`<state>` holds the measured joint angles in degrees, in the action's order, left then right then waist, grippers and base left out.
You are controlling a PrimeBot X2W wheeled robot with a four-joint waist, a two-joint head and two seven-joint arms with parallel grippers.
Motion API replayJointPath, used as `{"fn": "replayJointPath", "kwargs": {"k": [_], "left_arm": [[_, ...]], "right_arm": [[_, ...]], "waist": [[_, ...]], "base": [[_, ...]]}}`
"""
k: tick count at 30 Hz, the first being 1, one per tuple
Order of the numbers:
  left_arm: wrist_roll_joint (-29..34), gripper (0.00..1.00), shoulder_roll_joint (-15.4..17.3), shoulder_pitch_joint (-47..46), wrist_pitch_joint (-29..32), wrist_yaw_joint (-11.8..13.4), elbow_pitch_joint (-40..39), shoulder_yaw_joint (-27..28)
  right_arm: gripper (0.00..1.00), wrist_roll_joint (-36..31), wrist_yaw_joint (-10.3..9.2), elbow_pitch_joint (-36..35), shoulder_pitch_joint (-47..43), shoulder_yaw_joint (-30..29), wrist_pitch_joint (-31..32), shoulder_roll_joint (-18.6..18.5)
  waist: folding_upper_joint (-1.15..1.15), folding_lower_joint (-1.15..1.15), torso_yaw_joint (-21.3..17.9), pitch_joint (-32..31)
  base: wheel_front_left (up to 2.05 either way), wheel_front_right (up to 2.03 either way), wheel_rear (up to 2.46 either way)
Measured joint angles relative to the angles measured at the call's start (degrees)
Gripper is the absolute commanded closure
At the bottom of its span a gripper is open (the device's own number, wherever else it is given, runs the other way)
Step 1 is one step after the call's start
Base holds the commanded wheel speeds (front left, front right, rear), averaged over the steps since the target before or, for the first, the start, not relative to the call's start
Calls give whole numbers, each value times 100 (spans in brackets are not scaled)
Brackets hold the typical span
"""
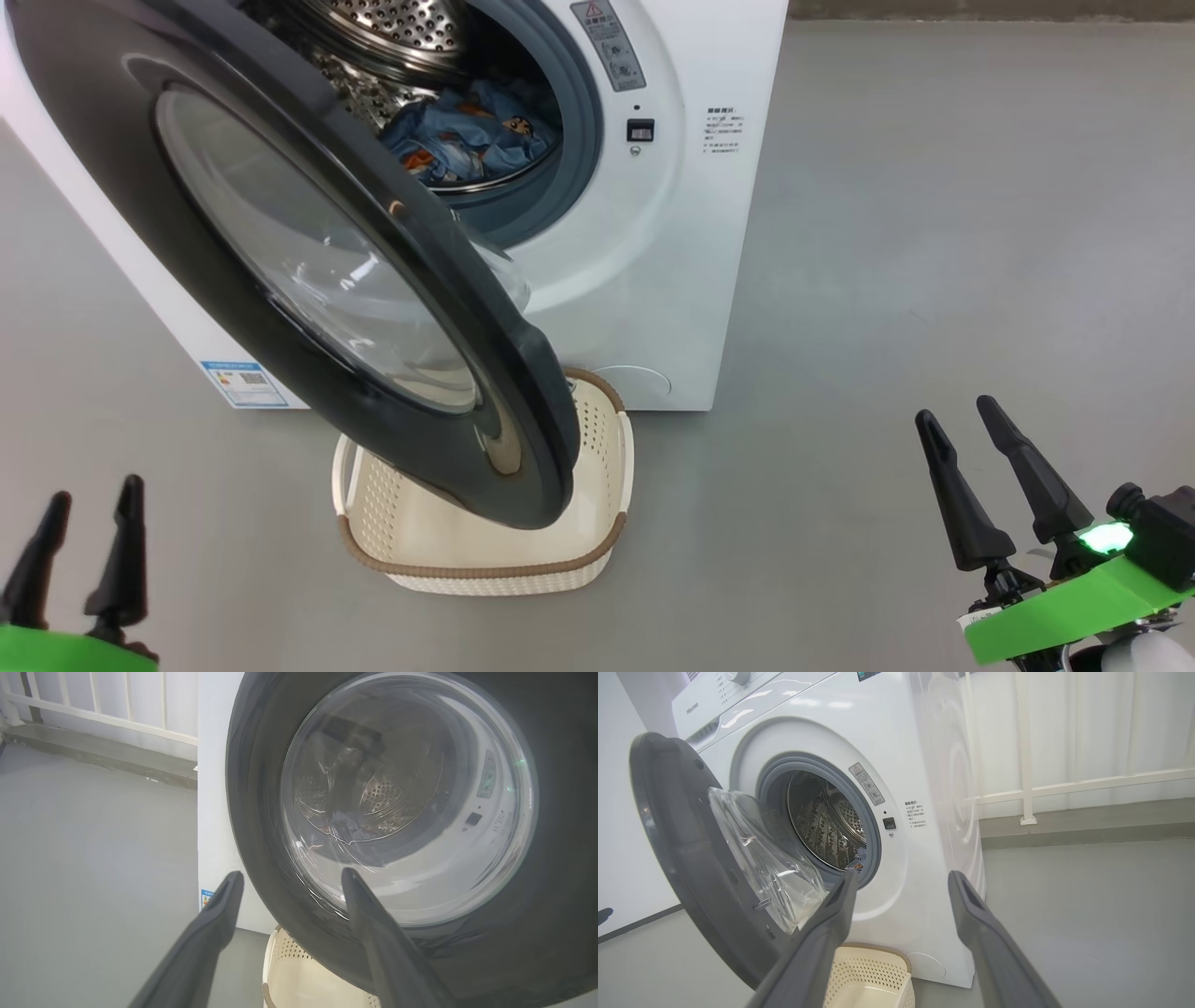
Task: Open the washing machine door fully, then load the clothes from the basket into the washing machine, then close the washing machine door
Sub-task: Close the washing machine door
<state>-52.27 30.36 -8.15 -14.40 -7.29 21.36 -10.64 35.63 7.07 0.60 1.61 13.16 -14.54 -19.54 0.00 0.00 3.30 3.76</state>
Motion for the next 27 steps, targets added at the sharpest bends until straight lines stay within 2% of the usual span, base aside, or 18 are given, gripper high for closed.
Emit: {"fn": "replayJointPath", "kwargs": {"k": [10, 27], "left_arm": [[1237, 0, -454, 189, -1, -8, -91, 426], [2090, 0, -1177, 593, -8, -9, -308, 875]], "right_arm": [[0, 0, 0, 2, 1, 9, 0, -9], [0, 0, 0, 5, 1, 73, 0, -10]], "waist": [[0, 0, 60, -17], [0, 0, 106, -93]], "base": [[0, 0, 0], [0, 0, 0]]}}
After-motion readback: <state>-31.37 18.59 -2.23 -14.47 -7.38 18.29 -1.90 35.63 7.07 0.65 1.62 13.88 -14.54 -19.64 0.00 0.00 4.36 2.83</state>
